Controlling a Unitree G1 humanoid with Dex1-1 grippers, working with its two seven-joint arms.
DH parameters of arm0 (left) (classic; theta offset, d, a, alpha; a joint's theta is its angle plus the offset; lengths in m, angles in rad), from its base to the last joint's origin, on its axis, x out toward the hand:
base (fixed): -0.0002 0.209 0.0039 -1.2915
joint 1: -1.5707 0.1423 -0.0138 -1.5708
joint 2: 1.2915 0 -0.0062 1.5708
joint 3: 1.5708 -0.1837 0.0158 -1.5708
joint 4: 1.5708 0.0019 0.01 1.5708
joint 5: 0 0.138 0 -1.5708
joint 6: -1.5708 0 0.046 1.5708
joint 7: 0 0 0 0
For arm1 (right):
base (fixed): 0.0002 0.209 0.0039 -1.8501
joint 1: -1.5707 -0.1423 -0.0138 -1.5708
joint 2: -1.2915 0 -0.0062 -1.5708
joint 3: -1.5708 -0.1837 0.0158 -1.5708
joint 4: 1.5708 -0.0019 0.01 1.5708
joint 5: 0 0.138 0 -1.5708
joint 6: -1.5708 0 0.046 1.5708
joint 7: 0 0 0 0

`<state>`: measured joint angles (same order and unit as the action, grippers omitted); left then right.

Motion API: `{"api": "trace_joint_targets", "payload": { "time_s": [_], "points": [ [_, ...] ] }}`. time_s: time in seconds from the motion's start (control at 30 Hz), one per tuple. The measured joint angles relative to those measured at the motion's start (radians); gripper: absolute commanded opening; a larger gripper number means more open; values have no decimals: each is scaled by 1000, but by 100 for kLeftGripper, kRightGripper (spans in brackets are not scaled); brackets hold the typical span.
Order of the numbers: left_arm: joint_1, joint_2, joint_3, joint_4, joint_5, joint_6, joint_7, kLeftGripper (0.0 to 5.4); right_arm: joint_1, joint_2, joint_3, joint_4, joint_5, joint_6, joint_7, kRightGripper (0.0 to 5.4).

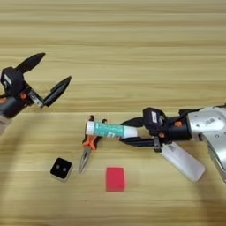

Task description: Move the objects on the table

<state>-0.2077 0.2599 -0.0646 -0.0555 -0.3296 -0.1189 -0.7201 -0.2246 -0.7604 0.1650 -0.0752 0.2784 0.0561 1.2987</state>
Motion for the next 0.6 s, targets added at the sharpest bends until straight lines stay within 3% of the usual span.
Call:
{"api": "trace_joint_targets", "payload": {
  "time_s": [0.23,0.47,0.6],
  "points": [
    [48,47,-66,-66,-23,17,-126,540,-39,-4,15,-17,-1,29,19,170],
    [71,109,-147,-122,-27,40,-250,540,-64,-4,26,-38,-1,53,28,170],
    [74,126,-169,-136,-29,50,-288,540,-65,-5,32,-41,-3,63,34,170]
  ]
}}
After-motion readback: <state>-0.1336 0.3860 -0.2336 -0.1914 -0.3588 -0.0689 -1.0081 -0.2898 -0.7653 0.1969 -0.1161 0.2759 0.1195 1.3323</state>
